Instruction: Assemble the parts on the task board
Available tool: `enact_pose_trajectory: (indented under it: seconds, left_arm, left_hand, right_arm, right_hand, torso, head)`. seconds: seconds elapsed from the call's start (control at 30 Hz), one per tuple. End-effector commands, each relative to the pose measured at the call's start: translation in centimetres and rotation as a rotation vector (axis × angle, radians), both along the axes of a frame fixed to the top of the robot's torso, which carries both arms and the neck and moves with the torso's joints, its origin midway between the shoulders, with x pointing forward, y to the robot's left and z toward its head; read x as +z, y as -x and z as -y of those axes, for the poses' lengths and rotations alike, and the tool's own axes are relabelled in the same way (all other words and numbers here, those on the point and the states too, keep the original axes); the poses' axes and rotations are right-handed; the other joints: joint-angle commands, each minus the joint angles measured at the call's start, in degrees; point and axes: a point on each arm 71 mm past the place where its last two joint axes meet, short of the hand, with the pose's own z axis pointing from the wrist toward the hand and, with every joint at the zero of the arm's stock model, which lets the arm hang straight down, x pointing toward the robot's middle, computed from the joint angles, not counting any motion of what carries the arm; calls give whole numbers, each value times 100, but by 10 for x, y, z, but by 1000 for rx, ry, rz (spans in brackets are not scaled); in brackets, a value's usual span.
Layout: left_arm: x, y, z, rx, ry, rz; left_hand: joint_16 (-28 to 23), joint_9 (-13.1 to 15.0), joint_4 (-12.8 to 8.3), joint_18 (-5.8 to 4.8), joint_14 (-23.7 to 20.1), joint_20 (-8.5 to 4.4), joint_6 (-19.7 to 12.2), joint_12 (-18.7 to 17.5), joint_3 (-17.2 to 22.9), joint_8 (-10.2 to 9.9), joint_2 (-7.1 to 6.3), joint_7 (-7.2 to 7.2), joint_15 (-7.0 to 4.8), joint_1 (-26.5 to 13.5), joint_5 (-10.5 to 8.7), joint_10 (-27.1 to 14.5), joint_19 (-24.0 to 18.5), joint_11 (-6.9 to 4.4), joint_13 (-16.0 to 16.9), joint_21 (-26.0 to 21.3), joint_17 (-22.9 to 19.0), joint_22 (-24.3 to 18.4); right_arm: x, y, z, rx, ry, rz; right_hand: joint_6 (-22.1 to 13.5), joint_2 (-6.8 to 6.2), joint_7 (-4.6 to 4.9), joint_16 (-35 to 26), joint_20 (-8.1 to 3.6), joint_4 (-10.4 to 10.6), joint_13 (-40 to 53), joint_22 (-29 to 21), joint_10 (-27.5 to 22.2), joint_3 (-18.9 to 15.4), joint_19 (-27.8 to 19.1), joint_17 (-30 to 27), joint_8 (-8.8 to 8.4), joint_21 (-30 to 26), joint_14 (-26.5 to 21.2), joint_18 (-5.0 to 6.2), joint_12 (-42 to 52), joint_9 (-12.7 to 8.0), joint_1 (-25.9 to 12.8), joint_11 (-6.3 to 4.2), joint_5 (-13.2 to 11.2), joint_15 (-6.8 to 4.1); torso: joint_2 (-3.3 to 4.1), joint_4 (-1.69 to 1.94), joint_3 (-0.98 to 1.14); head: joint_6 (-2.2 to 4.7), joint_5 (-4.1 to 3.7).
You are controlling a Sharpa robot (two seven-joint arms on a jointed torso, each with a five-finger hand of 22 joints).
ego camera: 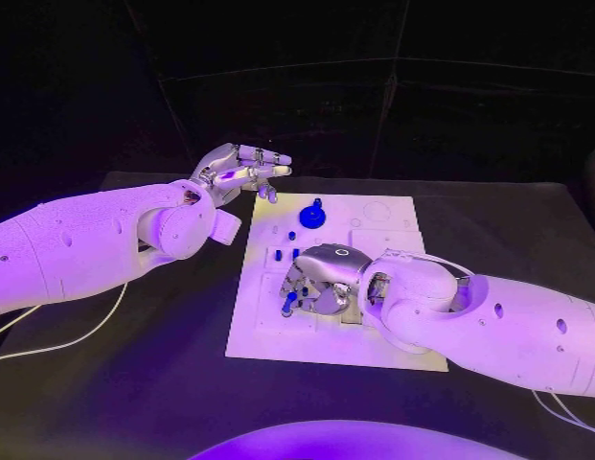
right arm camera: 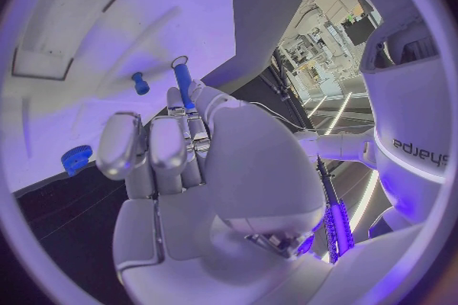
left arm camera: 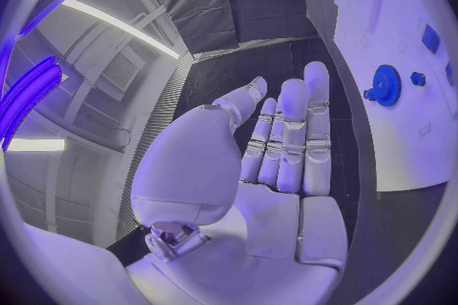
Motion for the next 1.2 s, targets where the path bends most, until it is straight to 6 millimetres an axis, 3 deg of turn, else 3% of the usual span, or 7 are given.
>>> enact_pose_trajectory:
  seconds: [0.03,0.57,0.77,1.2]
  left_arm:
    - [2,0,2,-11,10,2]
    - [1,0,1,-11,9,1]
    - [1,0,1,-11,9,0]
    - [1,0,1,-11,8,-2]
  left_hand:
    - [-17,-8,-22,78,-35,15,-4,23,-4,31,15,30,-8,1,15,-22,-33,20,-9,-21,-10,-9]
    - [-17,-8,-22,78,-35,15,-4,23,-4,31,15,30,-8,1,15,-22,-33,20,-9,-21,-10,-9]
    - [-17,-8,-22,78,-35,15,-4,23,-4,31,15,30,-8,1,15,-22,-33,20,-9,-21,-10,-9]
    - [-17,-8,-22,78,-35,15,-4,23,-4,31,15,30,-8,1,15,-22,-33,20,-9,-21,-10,-9]
  right_arm:
    - [-2,0,-1,6,68,24]
    - [-7,4,-9,28,116,42]
    - [-7,7,-14,43,124,65]
    - [-5,11,-16,55,116,95]
  right_hand:
    - [13,-37,35,16,50,-6,4,-6,12,36,-1,-8,29,28,73,-28,-36,8,-11,27,34,40]
    - [21,-48,34,15,54,-15,6,-9,21,44,-6,-13,35,26,71,-26,-33,11,-30,26,31,42]
    - [-22,-142,38,7,65,-31,3,-18,-5,32,-21,-35,22,20,60,-23,-45,5,-149,37,52,52]
    - [22,-113,20,16,62,-89,10,-7,41,91,-19,-27,46,26,59,-23,-26,17,-142,16,85,40]
  torso:
    - [0,-3,2]
    - [-2,1,0]
    - [1,-4,-1]
    - [-2,-3,0]
  head:
    - [5,12]
    - [-6,13]
    - [-9,9]
    - [-15,15]
